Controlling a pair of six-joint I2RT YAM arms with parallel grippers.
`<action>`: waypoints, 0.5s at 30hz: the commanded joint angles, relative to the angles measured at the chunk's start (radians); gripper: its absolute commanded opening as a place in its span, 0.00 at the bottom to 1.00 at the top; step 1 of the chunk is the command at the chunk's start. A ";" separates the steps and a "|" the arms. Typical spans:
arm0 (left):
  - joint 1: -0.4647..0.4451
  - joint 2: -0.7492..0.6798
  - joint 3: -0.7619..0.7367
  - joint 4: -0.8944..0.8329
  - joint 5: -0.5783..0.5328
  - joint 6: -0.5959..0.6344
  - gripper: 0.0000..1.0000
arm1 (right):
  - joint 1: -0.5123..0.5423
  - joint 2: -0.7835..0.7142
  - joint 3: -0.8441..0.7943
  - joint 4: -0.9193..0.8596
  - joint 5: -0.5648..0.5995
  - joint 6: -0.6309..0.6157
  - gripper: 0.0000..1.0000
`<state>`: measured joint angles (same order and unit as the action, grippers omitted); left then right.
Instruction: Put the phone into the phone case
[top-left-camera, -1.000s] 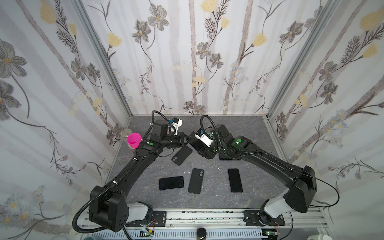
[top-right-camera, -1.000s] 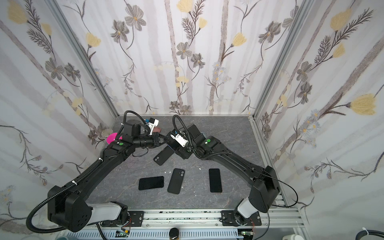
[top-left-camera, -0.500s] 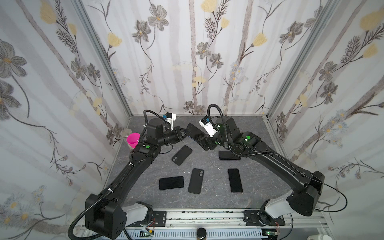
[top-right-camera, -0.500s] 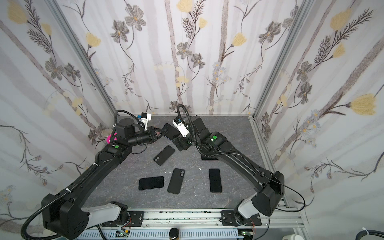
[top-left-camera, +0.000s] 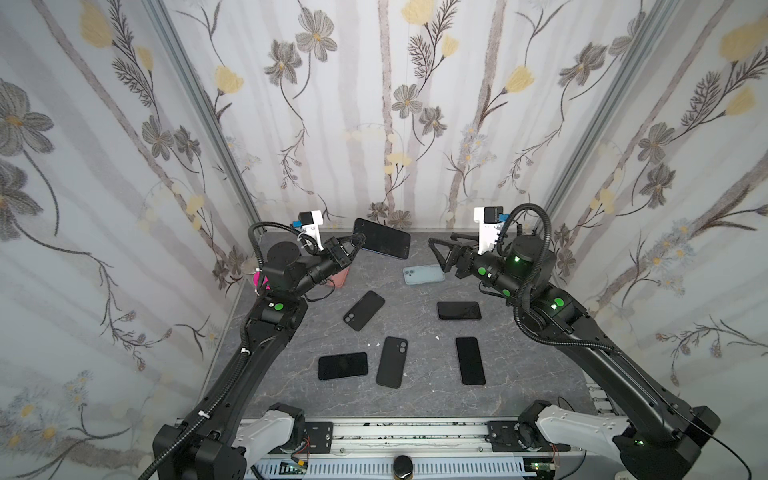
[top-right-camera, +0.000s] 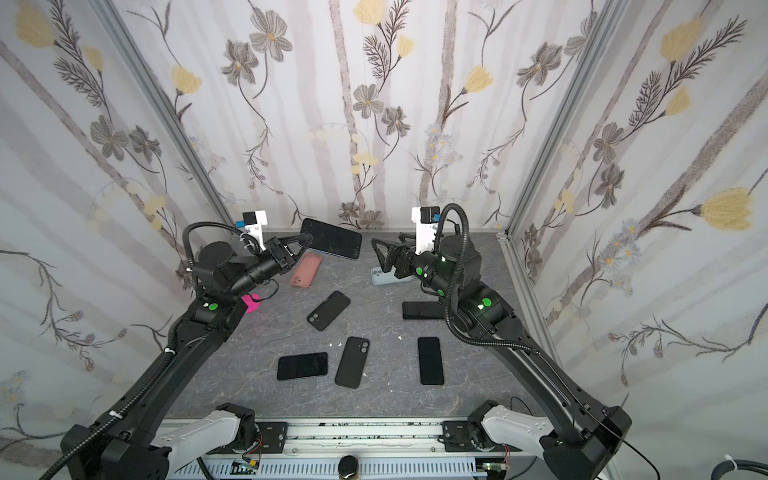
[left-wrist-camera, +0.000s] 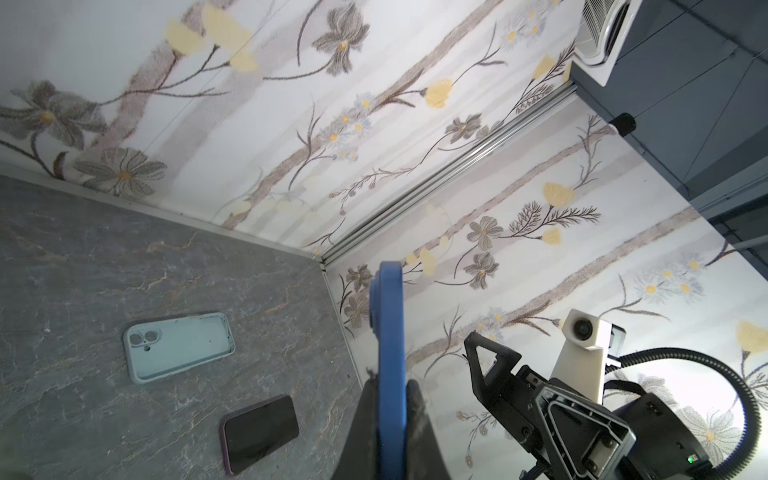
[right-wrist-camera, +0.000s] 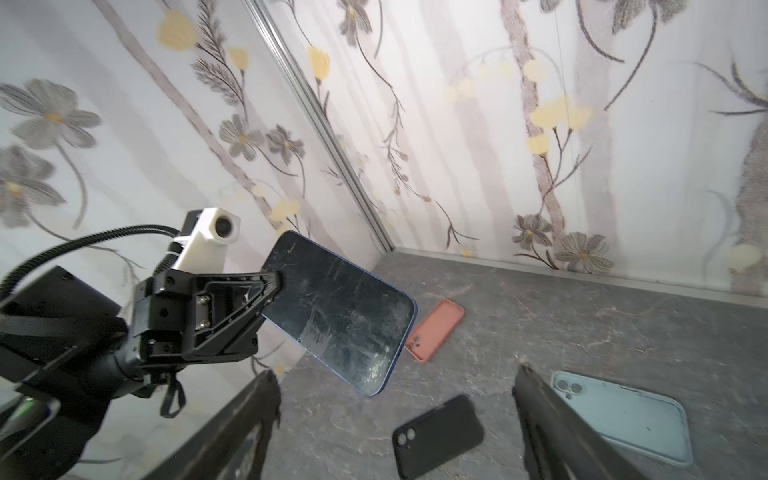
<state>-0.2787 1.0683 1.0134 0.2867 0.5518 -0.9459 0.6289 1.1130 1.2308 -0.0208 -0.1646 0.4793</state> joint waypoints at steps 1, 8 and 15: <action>0.003 -0.056 -0.015 0.127 -0.058 -0.020 0.00 | -0.002 -0.031 -0.022 0.168 -0.089 0.098 0.86; 0.003 -0.171 -0.136 0.237 -0.078 -0.043 0.00 | 0.000 0.011 -0.064 0.319 -0.284 0.224 0.84; 0.003 -0.220 -0.256 0.380 -0.071 -0.066 0.00 | 0.009 0.115 -0.066 0.380 -0.393 0.327 0.84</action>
<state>-0.2771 0.8581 0.7738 0.4999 0.4866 -0.9882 0.6342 1.2022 1.1599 0.2783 -0.4789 0.7353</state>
